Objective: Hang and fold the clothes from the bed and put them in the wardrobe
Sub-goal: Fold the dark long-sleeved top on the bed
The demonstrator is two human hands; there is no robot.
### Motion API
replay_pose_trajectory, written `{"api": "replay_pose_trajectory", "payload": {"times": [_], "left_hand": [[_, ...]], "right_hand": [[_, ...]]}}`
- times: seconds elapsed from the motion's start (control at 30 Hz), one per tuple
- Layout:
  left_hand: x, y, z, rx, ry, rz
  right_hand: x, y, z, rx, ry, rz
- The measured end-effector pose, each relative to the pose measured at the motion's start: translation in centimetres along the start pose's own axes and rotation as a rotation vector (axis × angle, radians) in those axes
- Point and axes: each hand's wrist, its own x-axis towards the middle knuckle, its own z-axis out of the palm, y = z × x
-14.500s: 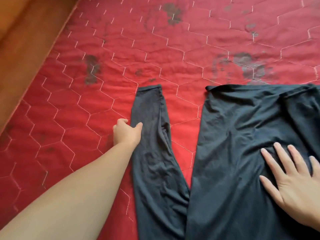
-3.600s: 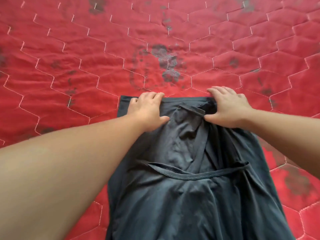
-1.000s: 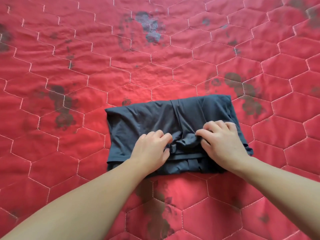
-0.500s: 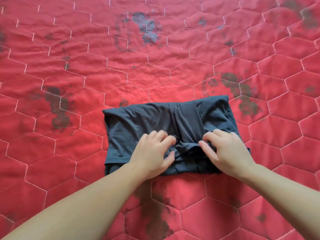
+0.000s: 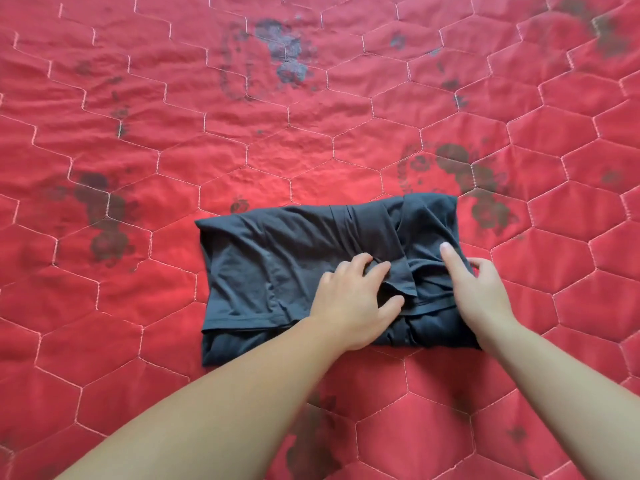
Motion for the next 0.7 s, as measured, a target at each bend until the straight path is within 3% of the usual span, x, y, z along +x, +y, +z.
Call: {"api": "replay_pose_trajectory", "payload": {"times": [0.1, 0.2, 0.37, 0.47, 0.53, 0.63, 0.7], "left_hand": [[0.5, 0.8, 0.2, -0.018, -0.096, -0.081], [0.5, 1.1, -0.7, -0.262, -0.157, -0.179], [-0.2, 0.4, -3.7, -1.096, -0.077, -0.364], [-1.0, -1.6, -5.2, -1.466, -0.212, -0.440], [-2.0, -3.8, -5.7, -1.656, -0.235, -0.430], [-4.3, -7.9, -6.1, -1.858, -0.175, -0.529], [-5.6, -10.0, -6.1, -1.983, -0.125, -0.522]], "right_hand": [[-0.1, -1.0, 0.4, 0.018, -0.038, 0.050], [-0.8, -2.3, 1.3, 0.054, -0.081, -0.001], [-3.9, -5.4, 3.4, 0.001, -0.135, -0.301], [-6.5, -7.3, 5.5, -0.070, -0.178, -0.448], [-8.5, -8.4, 7.4, -0.089, -0.298, -0.560], [-10.9, -8.7, 10.2, -0.091, -0.609, -0.607], [-11.3, -8.1, 11.4, -0.088, -0.624, -0.618]]}}
